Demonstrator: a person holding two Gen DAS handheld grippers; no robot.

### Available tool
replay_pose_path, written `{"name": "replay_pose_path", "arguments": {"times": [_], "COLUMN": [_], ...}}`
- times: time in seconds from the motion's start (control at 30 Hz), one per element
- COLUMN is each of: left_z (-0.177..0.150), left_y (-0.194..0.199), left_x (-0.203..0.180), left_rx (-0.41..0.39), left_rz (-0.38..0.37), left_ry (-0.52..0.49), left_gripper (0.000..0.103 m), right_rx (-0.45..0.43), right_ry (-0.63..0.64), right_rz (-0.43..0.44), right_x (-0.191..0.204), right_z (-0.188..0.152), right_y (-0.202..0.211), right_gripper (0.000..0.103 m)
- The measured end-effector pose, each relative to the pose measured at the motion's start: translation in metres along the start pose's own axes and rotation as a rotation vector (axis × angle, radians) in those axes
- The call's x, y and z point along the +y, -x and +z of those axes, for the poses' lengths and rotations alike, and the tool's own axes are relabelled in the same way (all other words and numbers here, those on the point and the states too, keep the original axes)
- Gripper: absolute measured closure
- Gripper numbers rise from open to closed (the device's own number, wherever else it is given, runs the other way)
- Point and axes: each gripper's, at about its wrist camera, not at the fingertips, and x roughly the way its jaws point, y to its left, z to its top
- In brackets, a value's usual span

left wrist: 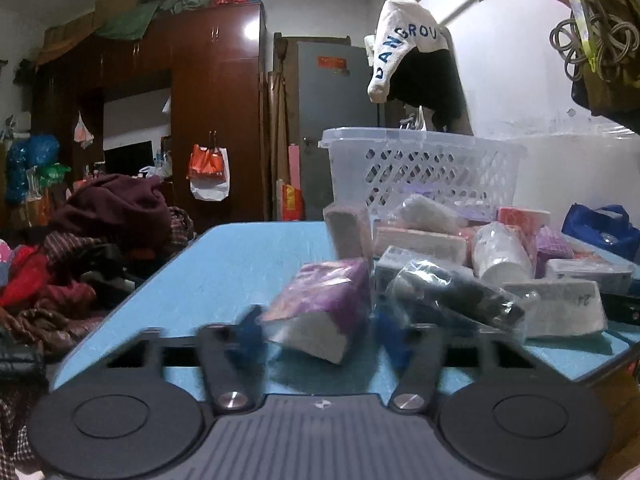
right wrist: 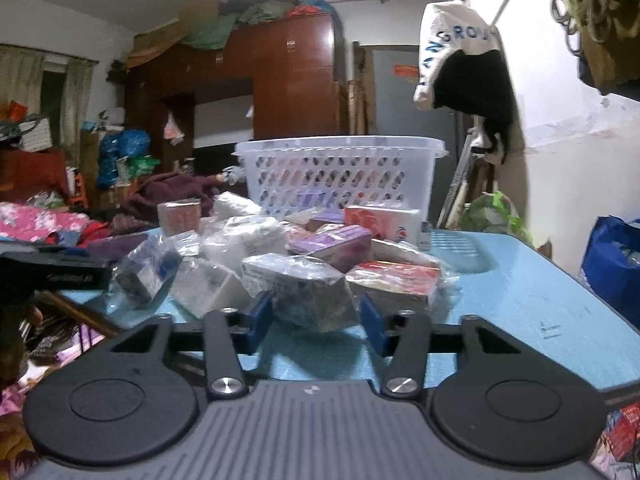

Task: Organize objects
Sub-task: 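Grasp the pink tissue pack with the left tool while the right tool grasps a bagged white packet, then lift both items over the white basket and release them inside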

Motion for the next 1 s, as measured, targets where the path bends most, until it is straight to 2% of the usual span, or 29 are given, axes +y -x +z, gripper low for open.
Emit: {"name": "replay_pose_path", "arguments": {"times": [0.23,0.6,0.8,1.0], "left_z": [0.000,0.015,0.017,0.020], "left_y": [-0.001,0.008,0.007,0.007], "left_x": [0.000,0.010,0.014,0.014], "left_rx": [-0.026,-0.083,-0.088,-0.093], "left_rz": [-0.039,-0.027,-0.026,-0.025], "left_ry": [-0.022,0.009,0.021,0.026], "left_gripper": [0.047,0.049,0.049,0.049], "right_rx": [-0.021,-0.051,-0.033,-0.039], "right_ry": [-0.002,-0.037,-0.047,-0.052], "right_rz": [0.011,0.021,0.052,0.045], "right_x": [-0.008,-0.023,-0.025,-0.028], "right_z": [0.005,0.015,0.015,0.017], "right_y": [0.006,0.013,0.011,0.012], "right_gripper": [0.058,0.060,0.061,0.062]}}
